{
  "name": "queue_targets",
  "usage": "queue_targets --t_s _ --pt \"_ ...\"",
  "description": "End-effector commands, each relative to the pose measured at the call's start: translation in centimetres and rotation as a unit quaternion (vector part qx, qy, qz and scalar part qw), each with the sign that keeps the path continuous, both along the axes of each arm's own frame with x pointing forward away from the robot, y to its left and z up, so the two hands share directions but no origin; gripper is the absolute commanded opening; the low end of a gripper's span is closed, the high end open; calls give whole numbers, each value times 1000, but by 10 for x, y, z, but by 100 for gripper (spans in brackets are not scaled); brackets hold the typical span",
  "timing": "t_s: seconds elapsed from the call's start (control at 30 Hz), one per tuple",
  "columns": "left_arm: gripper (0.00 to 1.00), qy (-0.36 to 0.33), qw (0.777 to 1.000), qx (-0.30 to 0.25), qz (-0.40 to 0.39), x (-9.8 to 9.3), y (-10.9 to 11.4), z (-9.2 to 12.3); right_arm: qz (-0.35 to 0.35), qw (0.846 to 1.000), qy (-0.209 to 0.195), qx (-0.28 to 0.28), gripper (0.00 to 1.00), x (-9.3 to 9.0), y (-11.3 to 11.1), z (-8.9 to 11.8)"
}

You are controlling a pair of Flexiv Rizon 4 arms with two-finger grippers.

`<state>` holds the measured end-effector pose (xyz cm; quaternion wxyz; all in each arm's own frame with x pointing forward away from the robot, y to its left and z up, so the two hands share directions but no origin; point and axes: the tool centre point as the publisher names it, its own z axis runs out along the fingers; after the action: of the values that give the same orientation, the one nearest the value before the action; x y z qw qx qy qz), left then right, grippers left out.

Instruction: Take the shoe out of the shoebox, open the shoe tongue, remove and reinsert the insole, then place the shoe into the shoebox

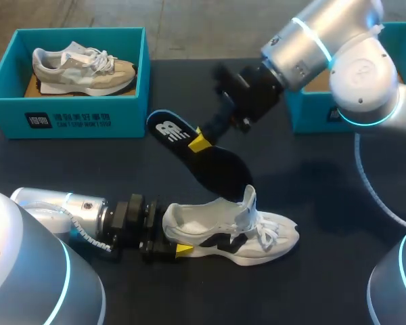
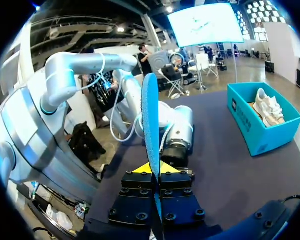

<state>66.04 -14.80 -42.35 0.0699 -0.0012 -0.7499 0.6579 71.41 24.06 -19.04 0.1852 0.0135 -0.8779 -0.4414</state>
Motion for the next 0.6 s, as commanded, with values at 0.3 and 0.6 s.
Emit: queue_targets --t_s 0.3,0.6 --pt "0 0 1000 1 1 -1 0 -5 -18 1000 -1 -9 0 4 -7 28" --pt "0 0 1000 1 1 -1 0 -5 -56 998 27 -14 0 12 -30 83"
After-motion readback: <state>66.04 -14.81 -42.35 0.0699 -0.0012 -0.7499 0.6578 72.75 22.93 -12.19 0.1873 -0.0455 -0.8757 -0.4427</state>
